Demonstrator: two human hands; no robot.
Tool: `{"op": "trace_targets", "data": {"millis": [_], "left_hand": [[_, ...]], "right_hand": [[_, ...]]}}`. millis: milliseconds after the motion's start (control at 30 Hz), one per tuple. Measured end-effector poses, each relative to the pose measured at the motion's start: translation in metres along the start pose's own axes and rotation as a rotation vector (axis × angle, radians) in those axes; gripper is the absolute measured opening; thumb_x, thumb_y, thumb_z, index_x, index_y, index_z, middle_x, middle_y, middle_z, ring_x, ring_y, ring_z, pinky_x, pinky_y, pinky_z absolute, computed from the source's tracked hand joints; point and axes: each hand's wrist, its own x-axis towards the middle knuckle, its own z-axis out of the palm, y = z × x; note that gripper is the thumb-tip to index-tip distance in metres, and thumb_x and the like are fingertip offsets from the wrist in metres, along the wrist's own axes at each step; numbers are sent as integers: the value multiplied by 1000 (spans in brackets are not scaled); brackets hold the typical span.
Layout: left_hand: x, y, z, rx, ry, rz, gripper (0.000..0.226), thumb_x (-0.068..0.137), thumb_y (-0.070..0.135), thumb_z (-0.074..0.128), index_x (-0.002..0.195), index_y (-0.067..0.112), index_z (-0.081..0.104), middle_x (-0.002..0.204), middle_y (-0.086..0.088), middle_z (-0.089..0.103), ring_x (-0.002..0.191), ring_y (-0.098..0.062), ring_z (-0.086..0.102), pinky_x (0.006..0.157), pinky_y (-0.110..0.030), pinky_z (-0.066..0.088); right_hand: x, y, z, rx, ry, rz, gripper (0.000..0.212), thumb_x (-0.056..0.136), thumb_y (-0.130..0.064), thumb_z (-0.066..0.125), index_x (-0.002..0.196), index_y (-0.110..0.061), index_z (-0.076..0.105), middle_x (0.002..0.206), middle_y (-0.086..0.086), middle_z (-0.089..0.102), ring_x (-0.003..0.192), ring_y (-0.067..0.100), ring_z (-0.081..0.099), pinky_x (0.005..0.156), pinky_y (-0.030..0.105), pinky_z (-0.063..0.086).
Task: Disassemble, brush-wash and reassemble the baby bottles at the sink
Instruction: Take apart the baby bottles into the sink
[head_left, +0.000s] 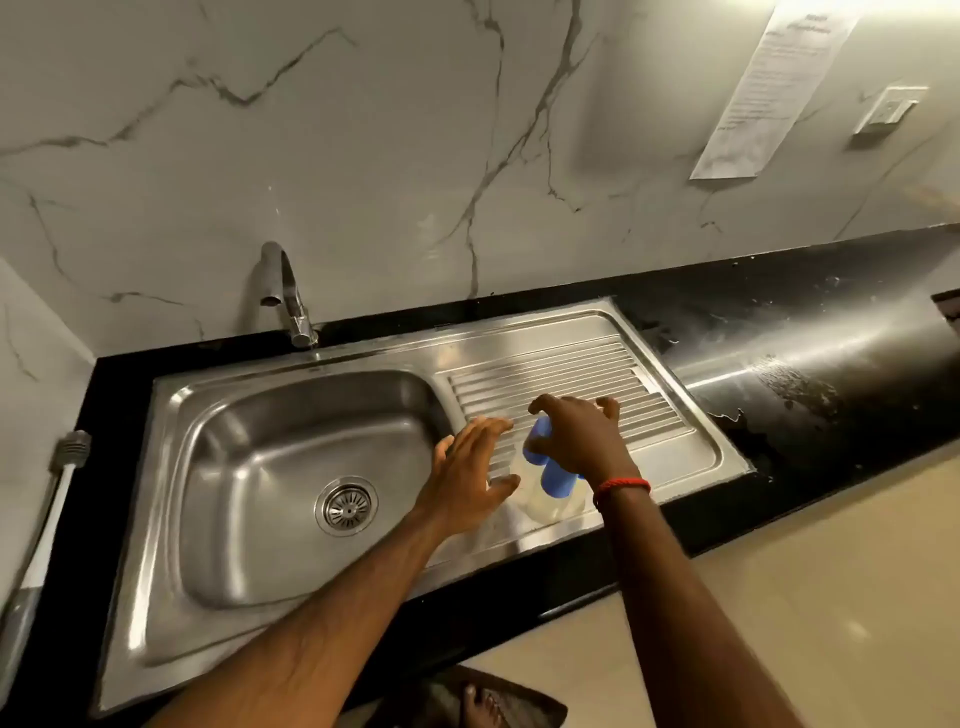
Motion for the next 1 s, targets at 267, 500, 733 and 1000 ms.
{"op": "trace_targets", "data": {"millis": [267,500,733,1000], "left_hand": [[4,1,6,25,-39,-74,69,93,51,61,151,35,28,162,7,28,153,-15,16,122,-56,12],[8,7,-11,-5,68,-128,71,92,59,60,150,37,26,158,10,34,147,-12,27,120,-54,18],[8,5,-39,-124,303,-257,77,85,64,65,147,41,26,151,8,44,137,-14,41,113,-50,33],[-18,-6,-50,-264,520,-427,63,78,65,63,129,30,52,119,8,66,105,-8,63,88,-43,56]], "right_hand": [[11,-3,4,-163,35,-53,34,90,-41,64,120,-29,59,99,-1,70,97,22,66,111,48,18],[28,-23,-29,-110,123,-141,29,88,-43,66,113,-28,62,86,-7,62,85,18,61,111,48,22],[45,-55,-62,204,60,-333,38,89,-53,65,113,-23,65,97,0,69,80,15,58,71,27,44],[47,-98,-32,181,140,-463,52,90,-70,47,99,-20,63,83,1,66,72,17,60,64,29,49]]}}
